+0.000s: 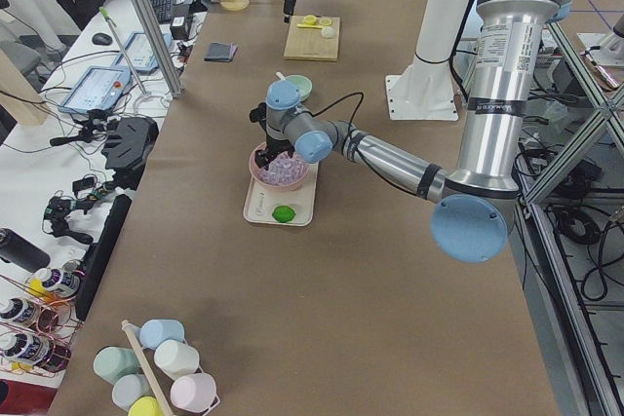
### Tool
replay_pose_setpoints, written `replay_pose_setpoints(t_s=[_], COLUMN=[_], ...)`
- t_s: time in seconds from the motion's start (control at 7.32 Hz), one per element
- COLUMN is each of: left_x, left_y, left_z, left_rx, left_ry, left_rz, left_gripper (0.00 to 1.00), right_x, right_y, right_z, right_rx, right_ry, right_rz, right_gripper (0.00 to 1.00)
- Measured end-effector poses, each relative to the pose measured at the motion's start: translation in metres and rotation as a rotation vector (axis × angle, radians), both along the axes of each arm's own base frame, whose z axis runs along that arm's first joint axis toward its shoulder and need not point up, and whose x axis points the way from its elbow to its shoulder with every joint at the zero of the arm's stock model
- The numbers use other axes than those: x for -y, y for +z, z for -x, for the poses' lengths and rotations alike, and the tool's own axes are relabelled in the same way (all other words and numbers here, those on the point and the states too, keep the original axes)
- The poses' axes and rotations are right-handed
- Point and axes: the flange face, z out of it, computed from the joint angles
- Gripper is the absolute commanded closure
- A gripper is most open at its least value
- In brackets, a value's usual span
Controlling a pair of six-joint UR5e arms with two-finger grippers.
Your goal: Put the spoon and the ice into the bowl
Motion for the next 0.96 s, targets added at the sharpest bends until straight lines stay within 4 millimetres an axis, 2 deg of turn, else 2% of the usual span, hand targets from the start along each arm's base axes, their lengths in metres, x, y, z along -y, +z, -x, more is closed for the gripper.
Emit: replay_pose_setpoints(t_s=[0.27,0.55,0.82,0.96], left_x=[0.021,0.037,0.037,0.034], left_y=[-0.009,-0.005,0.004,0.012], left_z=[-0.018,-0.029,-0.030,-0.029], left_rx=[-0.010,0.013,0.027,0.035], left_ry=[0.081,0.143,0.168,0.182], left_rz=[-0.071,-0.141,-0.164,-0.172], left_gripper=[0.13,0.16,0.19,0.22], right_x=[0.003,0.007,0.012,0.015], right_y=[0.040,0.076,0.113,0.123], right_z=[-0.050,-0.090,-0.136,-0.151], right_rx=[-0.026,-0.053,-0.072,-0.072], right_ry=[0.044,0.050,0.019,0.013], right_rz=[0.051,0.067,0.042,0.038], right_gripper=[0.00,0.00,0.00,0.00])
